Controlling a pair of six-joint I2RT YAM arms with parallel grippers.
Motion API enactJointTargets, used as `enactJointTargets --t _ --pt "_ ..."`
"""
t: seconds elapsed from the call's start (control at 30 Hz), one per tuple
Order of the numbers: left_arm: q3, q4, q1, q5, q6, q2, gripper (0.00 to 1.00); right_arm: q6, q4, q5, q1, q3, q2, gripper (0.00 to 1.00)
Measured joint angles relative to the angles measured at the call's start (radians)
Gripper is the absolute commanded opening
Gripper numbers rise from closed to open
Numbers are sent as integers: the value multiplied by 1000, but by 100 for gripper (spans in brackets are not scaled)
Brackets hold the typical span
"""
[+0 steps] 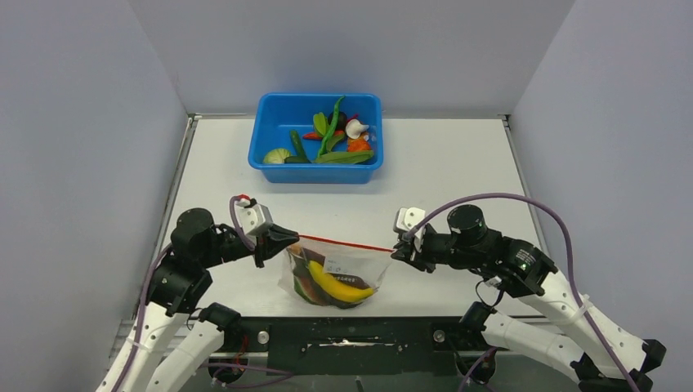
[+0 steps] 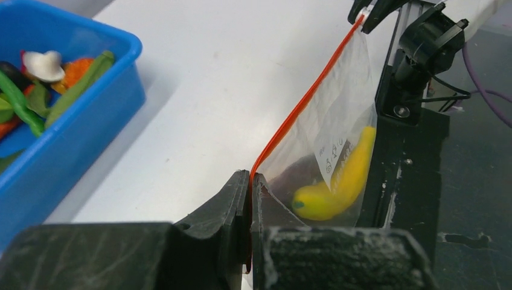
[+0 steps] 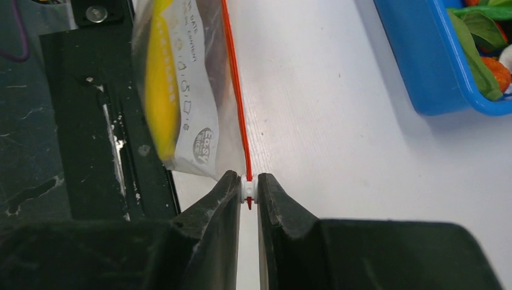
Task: Place the food in the zip-top bag and seal the zipper
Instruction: Zip the zipper food storage bag at the center of the board, then place the zipper food storage bag at the center of the board.
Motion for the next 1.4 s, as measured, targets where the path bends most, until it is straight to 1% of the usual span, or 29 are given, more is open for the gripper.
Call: enactJointTargets --t 0.03,0.07,0.17,0.33,0.43,0.57,0.63,0.8,0.97,1.07,1.1,1.17,1.23,1.3,1.33,1.4 --pt "-13 1 0 -1 -11 1 0 1 14 17 -1 -19 -3 1" --pt "-26 2 0 -5 -24 10 0 1 27 36 -3 -36 -3 5" --pt "-54 13 0 -39 -63 69 0 2 61 114 -16 -61 27 14" --pt "-90 84 3 -148 -145 207 0 1 147 246 -45 -80 120 38" --pt "-120 140 8 -196 -193 234 0 0 193 303 -58 -92 151 54" --pt "-143 200 8 -252 -251 238 0 0 252 344 -64 -94 161 66" --pt "-146 224 8 -284 -273 243 0 1 285 359 -65 -96 161 70" --pt "-159 240 9 -357 -302 267 0 3 346 375 -65 -115 161 73" --pt "-161 240 13 -424 -310 298 0 8 380 375 -66 -148 148 79" --pt "-162 237 13 -467 -311 313 2 20 397 374 -66 -161 126 82" --pt "-164 237 14 -483 -311 317 3 27 401 374 -66 -164 118 85" --pt "-178 241 14 -521 -314 322 6 42 414 373 -66 -167 105 94" --pt "-200 247 18 -551 -316 327 11 64 432 364 -66 -171 99 98" --pt "-225 251 21 -578 -324 330 17 87 451 356 -66 -176 100 100" --pt "-235 252 22 -591 -330 331 20 100 457 354 -66 -179 100 98" --pt "-248 257 24 -614 -336 331 29 121 468 352 -66 -185 101 98"
